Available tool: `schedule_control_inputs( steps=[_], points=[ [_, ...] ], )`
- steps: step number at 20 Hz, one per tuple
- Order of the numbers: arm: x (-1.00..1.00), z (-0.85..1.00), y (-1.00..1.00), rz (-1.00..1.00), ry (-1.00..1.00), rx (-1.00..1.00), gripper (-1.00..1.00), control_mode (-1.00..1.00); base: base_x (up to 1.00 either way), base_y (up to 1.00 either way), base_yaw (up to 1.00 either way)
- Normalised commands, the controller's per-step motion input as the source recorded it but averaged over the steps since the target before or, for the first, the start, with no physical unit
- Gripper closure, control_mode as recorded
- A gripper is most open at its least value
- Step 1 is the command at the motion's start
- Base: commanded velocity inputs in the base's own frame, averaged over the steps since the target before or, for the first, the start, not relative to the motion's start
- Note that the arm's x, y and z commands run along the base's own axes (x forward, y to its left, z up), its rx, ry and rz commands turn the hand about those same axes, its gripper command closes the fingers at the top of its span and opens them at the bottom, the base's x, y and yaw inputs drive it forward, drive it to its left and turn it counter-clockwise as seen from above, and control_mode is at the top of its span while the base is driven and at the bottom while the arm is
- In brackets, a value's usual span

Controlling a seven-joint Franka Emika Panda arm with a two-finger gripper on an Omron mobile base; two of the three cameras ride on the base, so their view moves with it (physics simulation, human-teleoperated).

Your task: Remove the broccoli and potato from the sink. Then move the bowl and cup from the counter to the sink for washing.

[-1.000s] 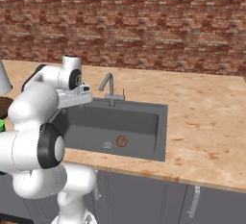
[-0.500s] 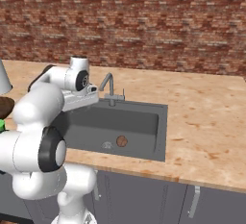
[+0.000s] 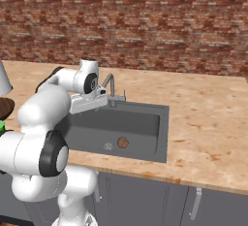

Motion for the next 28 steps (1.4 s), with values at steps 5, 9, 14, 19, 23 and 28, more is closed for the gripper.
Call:
schedule_control_inputs(
  steps=[5,9,14,19,23,28],
  points=[
    [0.0,-0.11,-0.28,-0.16,0.0,0.0,-1.0,-1.0,0.0,0.0,0.0],
    [0.0,-0.12,-0.19,-0.18,0.0,0.0,-1.0,-1.0,0.0,0.0,0.0],
    [0.0,-0.12,-0.22,-0.17,0.0,0.0,-1.0,-1.0,0.0,0.0,0.0],
    [0.0,-0.15,-0.24,-0.16,0.0,0.0,-1.0,-1.0,0.0,0.0,0.0],
    [0.03,-0.15,-0.24,-0.1,0.0,0.0,-1.0,-1.0,0.0,0.0,0.0],
    [0.1,-0.08,-0.27,-0.01,0.0,0.0,-1.0,-1.0,0.0,0.0,0.0]
  ],
)
